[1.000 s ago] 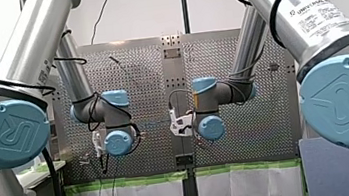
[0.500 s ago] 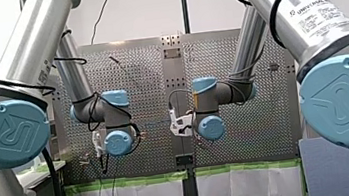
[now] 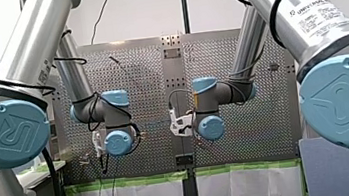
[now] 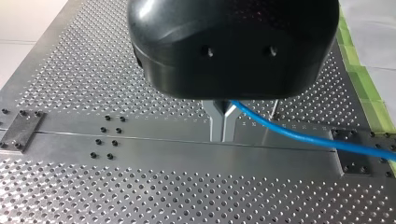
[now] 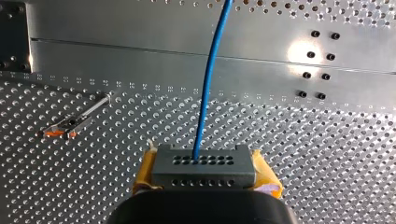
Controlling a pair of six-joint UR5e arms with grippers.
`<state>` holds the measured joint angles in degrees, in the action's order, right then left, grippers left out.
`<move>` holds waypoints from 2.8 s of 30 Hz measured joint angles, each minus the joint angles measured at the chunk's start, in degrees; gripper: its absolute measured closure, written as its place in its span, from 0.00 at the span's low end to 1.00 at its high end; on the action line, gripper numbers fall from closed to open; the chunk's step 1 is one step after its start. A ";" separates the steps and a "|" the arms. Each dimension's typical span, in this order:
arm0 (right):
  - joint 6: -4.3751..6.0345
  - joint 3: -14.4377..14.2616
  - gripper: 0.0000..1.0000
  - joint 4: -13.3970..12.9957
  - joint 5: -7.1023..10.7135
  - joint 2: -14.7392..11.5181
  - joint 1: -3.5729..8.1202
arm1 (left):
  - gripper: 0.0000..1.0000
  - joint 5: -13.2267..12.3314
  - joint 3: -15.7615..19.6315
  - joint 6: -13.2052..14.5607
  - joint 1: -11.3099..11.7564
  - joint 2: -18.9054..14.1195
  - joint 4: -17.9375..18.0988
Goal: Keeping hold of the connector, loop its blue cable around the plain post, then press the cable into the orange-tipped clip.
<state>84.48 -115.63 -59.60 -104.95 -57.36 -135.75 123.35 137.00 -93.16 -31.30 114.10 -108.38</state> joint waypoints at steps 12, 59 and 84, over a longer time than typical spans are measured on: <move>0.09 0.08 1.00 0.00 0.09 0.01 0.00 | 1.00 -0.35 0.33 0.43 -0.26 3.27 1.38; 0.58 0.99 1.00 6.83 -0.09 6.99 -0.17 | 1.00 -2.33 1.95 -1.53 1.70 1.47 -0.56; 7.78 7.16 1.00 18.57 6.53 -6.05 2.09 | 1.00 -4.12 -4.62 -10.35 7.80 -11.95 -14.00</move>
<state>92.26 -108.47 -41.03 -98.42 -63.41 -133.66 119.23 132.38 -103.51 -23.50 102.14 -122.38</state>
